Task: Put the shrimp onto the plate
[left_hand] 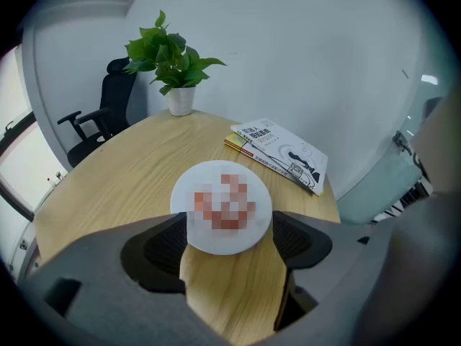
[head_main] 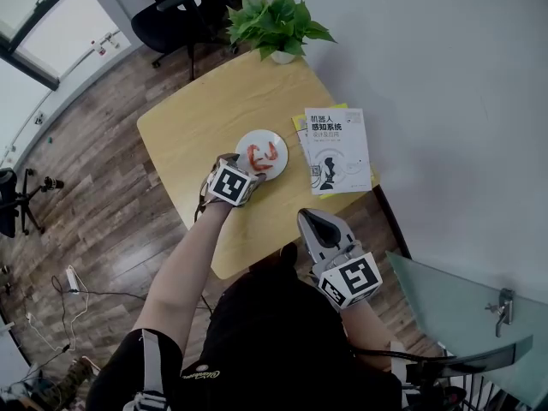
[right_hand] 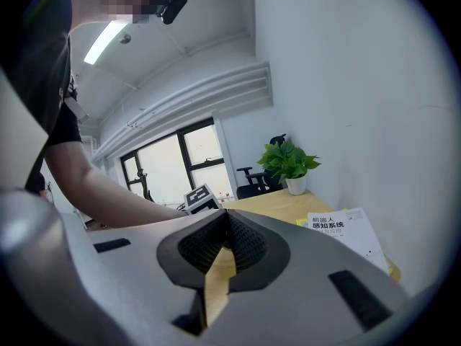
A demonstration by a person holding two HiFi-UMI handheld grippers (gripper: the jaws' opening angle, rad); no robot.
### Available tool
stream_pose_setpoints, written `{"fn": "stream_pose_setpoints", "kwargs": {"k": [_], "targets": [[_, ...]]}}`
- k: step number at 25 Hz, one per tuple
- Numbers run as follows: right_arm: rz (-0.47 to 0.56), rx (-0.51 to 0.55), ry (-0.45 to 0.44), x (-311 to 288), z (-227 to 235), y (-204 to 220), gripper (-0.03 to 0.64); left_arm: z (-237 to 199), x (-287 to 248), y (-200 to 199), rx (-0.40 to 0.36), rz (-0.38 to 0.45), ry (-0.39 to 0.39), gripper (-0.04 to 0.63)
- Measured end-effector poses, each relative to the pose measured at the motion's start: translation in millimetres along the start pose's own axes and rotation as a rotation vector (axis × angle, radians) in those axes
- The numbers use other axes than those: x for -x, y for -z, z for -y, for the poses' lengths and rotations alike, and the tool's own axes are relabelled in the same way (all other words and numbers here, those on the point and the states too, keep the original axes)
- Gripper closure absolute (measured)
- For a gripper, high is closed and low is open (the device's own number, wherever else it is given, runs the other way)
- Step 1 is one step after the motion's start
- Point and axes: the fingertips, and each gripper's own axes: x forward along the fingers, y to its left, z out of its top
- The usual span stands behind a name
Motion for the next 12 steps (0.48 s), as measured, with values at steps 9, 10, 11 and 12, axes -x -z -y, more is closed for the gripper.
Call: {"fn": "stream_pose_setpoints", "kwargs": {"k": [9, 10, 11, 12], "targets": [[0.022, 0.035, -0.034, -1, -13, -16, 0.614, 10, 45, -17, 0.055, 0.113, -0.002, 0.391], [0.024, 0.036, -0.038, -1, -14, -17, 0.614, 12, 53, -21, 0.057, 0.134, -0.004, 0.409], [0.026, 0.037, -0.041, -1, -14, -18, 0.614, 14, 60, -25, 0.058, 0.154, -0.007, 0.432], [0.029, 0.038, -0.044, -1, -15, -19, 0.614, 16, 68, -29, 0.057, 0.175, -0.010, 0.450]]}}
